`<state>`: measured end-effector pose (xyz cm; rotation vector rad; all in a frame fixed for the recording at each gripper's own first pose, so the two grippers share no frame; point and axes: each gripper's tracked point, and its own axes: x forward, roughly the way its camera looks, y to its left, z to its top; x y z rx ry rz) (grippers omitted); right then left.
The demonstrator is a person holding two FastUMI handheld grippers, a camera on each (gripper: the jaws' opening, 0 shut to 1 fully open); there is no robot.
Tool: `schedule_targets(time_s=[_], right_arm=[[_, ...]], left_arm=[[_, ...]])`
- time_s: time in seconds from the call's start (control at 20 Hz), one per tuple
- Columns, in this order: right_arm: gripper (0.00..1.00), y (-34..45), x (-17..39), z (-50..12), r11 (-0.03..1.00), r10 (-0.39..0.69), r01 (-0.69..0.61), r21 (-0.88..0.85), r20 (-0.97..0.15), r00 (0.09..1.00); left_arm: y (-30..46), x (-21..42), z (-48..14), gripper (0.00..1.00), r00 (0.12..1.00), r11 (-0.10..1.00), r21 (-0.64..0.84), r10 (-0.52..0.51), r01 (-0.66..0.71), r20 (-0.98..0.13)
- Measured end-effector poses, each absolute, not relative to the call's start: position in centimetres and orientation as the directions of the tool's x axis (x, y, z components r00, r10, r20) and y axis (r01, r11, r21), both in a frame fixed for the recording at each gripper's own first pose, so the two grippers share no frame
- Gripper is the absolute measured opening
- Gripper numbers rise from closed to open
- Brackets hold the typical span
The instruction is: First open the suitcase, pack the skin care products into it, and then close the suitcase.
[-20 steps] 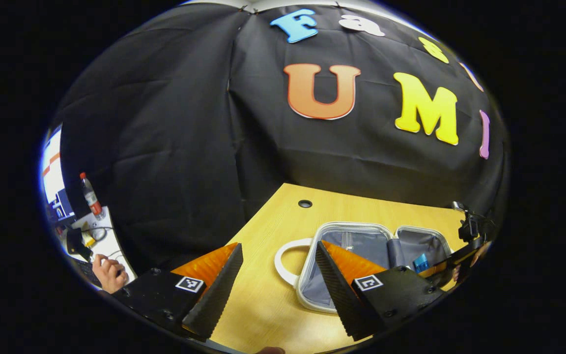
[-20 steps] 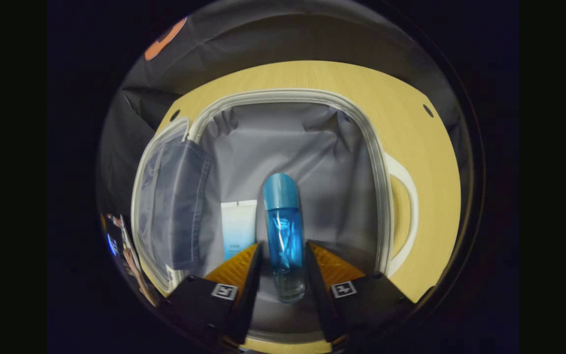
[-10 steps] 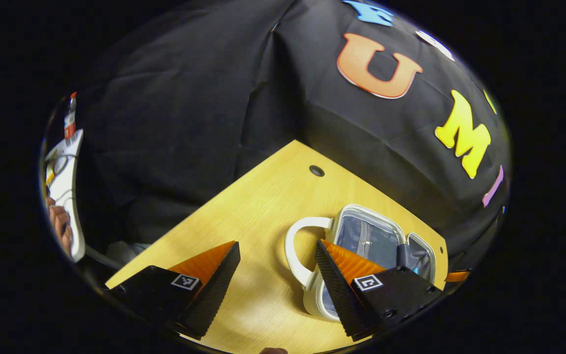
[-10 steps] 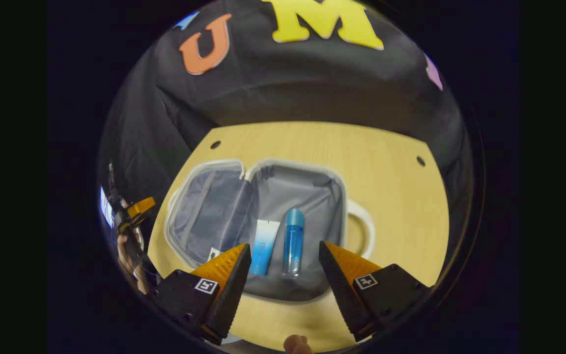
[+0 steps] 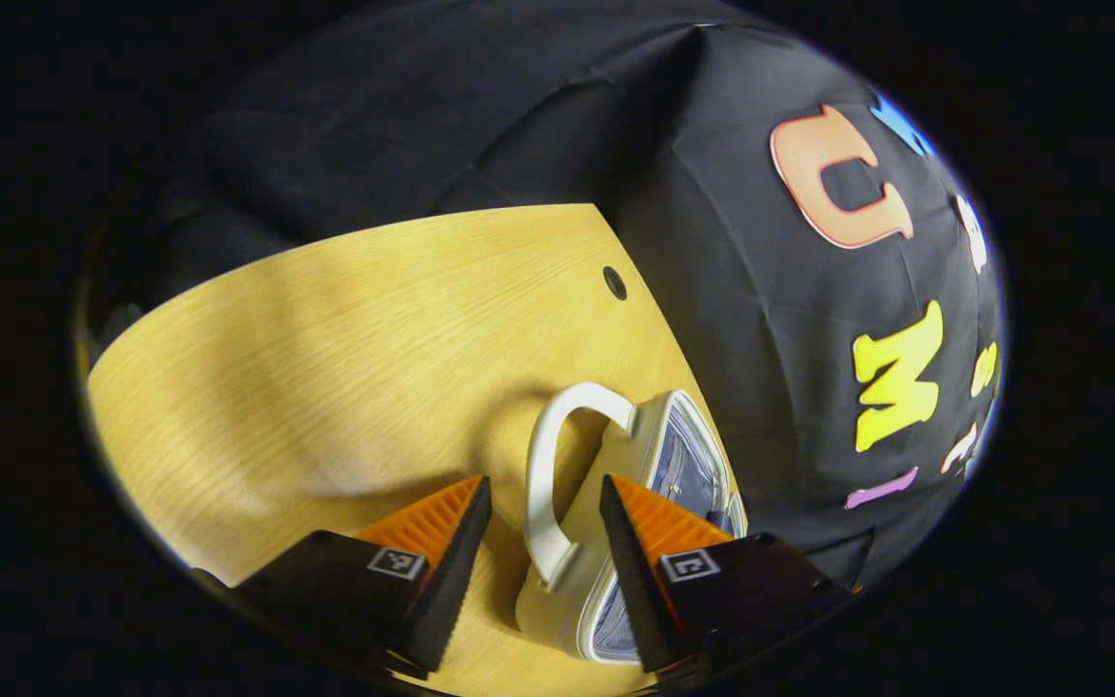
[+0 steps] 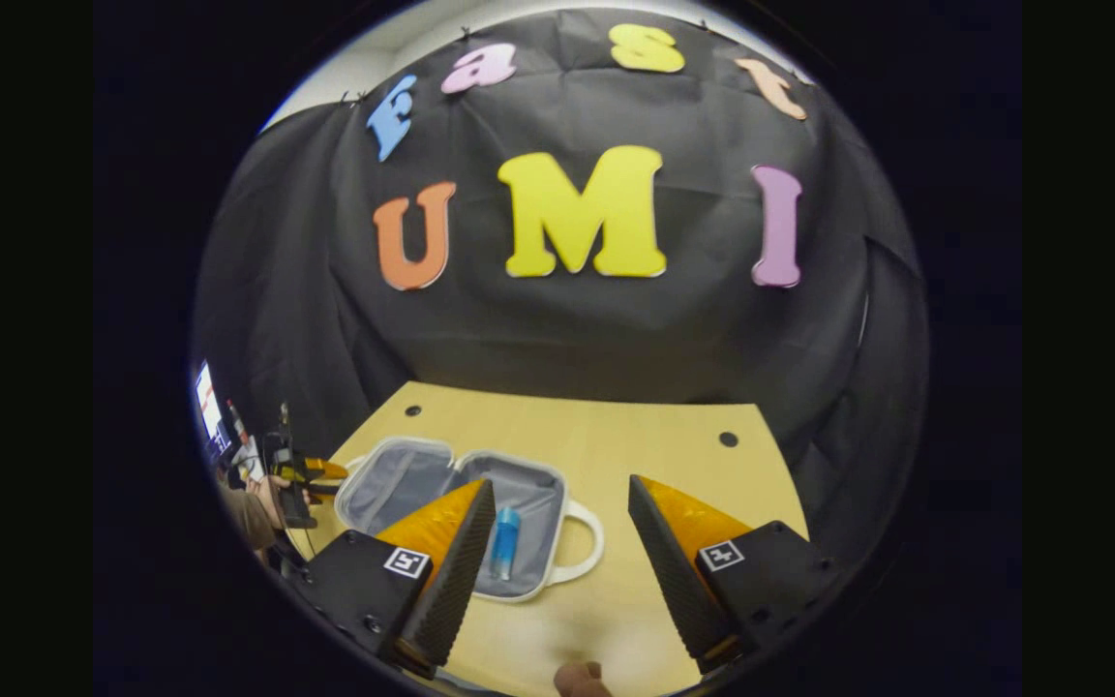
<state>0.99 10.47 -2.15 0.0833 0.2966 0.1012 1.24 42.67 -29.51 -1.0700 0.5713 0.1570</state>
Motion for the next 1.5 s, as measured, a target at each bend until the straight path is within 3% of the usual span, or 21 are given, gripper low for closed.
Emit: schedule_targets(time_s=[0.15, 0.5, 1.05, 1.15, 1.5], right_arm=[[0.82, 7.0, -1.0, -1.3, 0.995, 0.013, 0.011, 0.096, -0.238, 0.971], [0.82, 3.2, -3.4, -1.9, 0.991, -0.056, 0.081, 0.108, -0.219, 0.974], [0.82, 2.0, -2.8, -0.2, 0.996, 0.082, -0.076, 0.046, -0.144, 0.986], [0.86, 1.8, -2.9, -0.4, 0.994, 0.106, -0.101, 0.040, -0.138, 0.985], [0.82, 1.5, -3.0, -0.9, 0.986, 0.166, -0.163, 0.035, -0.139, 0.976]], left_arm=[[43.0, 2.1, -29.9, 0.16, 0.839, 0.456, -0.775, -0.106, -0.437, -0.534], [42.9, 1.7, -24.8, 0.08, 0.866, 0.595, -0.716, -0.065, -0.365, -0.495], [35.5, 1.0, -9.1, 0.03, 0.953, 0.830, -0.541, -0.036, -0.140, -0.301], [33.1, 0.7, -6.8, 0.03, 0.961, 0.856, -0.508, -0.049, -0.100, -0.272], [24.3, -0.2, -3.1, 0.03, 0.965, 0.910, -0.411, -0.155, 0.057, -0.210]])
